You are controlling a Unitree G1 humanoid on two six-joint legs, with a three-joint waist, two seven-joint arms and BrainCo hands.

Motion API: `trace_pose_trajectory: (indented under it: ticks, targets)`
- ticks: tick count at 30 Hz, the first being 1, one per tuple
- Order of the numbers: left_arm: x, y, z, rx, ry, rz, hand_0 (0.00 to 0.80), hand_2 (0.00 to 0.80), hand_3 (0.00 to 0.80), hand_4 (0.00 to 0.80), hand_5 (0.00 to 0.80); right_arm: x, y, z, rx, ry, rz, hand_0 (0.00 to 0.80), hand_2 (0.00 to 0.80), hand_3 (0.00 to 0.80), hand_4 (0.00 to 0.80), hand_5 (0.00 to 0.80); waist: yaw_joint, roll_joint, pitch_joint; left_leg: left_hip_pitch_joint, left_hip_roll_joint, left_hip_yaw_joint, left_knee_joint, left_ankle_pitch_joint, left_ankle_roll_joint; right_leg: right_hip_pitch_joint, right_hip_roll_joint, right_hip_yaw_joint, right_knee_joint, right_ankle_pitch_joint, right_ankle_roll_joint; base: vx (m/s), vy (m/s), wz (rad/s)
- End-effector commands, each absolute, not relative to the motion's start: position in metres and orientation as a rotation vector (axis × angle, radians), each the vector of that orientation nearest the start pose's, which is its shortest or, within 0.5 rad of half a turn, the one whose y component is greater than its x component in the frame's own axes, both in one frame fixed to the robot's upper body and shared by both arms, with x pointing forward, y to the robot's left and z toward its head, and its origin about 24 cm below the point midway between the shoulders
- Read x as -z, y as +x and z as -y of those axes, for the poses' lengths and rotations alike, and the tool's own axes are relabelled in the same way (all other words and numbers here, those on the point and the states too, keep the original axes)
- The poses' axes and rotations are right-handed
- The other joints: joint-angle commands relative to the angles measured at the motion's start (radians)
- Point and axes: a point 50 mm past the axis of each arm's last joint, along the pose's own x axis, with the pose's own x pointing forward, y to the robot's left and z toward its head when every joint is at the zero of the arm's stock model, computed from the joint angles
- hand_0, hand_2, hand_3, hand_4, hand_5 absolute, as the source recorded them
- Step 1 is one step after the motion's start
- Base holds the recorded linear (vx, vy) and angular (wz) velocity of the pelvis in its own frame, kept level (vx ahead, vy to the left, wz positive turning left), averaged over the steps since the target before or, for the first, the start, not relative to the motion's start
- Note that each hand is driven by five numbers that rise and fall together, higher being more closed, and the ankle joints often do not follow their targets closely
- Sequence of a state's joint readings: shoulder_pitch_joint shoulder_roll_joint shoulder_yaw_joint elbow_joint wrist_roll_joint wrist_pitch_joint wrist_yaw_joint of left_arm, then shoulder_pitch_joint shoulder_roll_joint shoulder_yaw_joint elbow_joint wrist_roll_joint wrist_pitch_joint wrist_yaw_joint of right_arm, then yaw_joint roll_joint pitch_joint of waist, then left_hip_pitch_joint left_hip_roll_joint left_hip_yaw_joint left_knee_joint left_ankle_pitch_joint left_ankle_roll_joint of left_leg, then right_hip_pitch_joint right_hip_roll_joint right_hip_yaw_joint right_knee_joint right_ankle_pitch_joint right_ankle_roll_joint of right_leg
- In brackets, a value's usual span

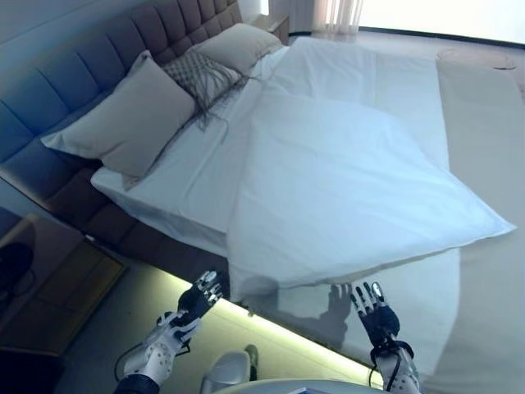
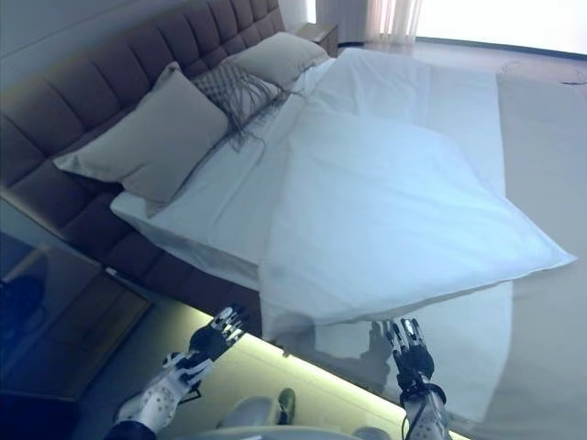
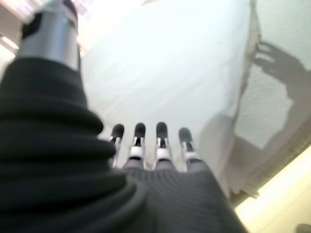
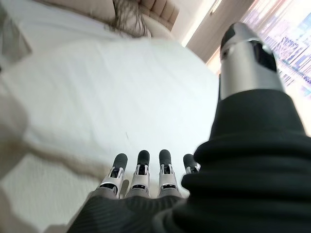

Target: Make the bed neatly

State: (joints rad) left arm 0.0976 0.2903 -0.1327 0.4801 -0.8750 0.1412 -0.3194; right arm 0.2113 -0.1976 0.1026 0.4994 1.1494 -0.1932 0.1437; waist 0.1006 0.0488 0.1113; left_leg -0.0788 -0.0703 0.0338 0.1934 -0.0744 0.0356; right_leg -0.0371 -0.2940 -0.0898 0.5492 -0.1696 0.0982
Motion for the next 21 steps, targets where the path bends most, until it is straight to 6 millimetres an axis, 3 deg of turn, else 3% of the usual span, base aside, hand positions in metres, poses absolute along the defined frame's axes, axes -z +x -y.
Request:
trace_pose_trajectory:
  ticks: [1,3,7,11,15,18,21]
  targets:
    - [0.066,0.187,-0.216,0.082,-0.56,-0.517,0.0,0.0,0.0,0.0,0.0,0.074,0.162,0.201,0.27,0.842,-0.322,0.0,0.0,0.0,0.0,0.0,0.015,0.002,-0.062,-0.08,-0.012,-0.014,-0.117,0.162,0.022,0.03,0.03,-0.046,0.089,0.258,0.038,0.261,0.116,-0.19]
    - [0.062,0.191,-0.219,0.068,-0.56,-0.492,0.0,0.0,0.0,0.0,0.0,0.073,0.168,0.197,0.251,0.831,-0.319,0.0,0.0,0.0,0.0,0.0,0.01,0.005,-0.056,-0.05,-0.02,-0.029,-0.123,0.152,0.021,-0.002,0.041,-0.066,0.014,0.229,0.015,0.23,0.049,-0.14]
    - [0.06,0.193,-0.226,0.026,-0.564,-0.472,0.0,0.0,0.0,0.0,0.0,0.074,0.174,0.202,0.284,0.839,-0.317,0.0,0.0,0.0,0.0,0.0,0.006,-0.001,-0.046,-0.002,-0.027,-0.049,-0.132,0.126,0.014,-0.021,0.049,-0.093,-0.135,0.235,0.015,0.152,-0.034,0.0]
    - [0.059,0.194,-0.226,0.026,-0.588,-0.456,0.0,0.0,0.0,0.0,0.0,0.077,0.177,0.211,0.332,0.857,-0.31,0.0,0.0,0.0,0.0,0.0,0.012,-0.021,-0.051,0.019,-0.027,-0.048,-0.143,0.113,0.015,0.006,0.038,-0.08,-0.187,0.279,0.043,0.081,-0.016,0.02]
    - [0.061,0.191,-0.226,0.002,-0.609,-0.449,0.0,0.0,0.0,0.0,0.0,0.076,0.178,0.216,0.358,0.857,-0.292,0.0,0.0,0.0,0.0,0.0,0.014,-0.038,-0.062,0.022,-0.028,-0.061,-0.143,0.102,0.022,0.006,0.039,-0.059,-0.186,0.298,0.049,0.051,-0.027,-0.1]
    - [0.059,0.194,-0.228,0.014,-0.589,-0.436,0.0,0.0,0.0,0.0,0.0,0.077,0.177,0.219,0.365,0.851,-0.294,0.0,0.0,0.0,0.0,0.0,0.001,-0.049,-0.064,0.038,-0.011,-0.038,-0.153,0.095,0.01,-0.002,0.042,-0.063,-0.239,0.293,0.05,0.067,-0.101,-0.1]
    - [0.055,0.199,-0.228,0.029,-0.595,-0.409,0.0,0.0,0.0,0.0,0.0,0.082,0.172,0.225,0.378,0.837,-0.324,0.0,0.0,0.0,0.0,0.0,-0.014,-0.057,-0.067,0.052,0.0,-0.046,-0.167,0.091,-0.003,-0.008,0.066,-0.043,-0.334,0.283,0.051,0.102,-0.163,-0.02]
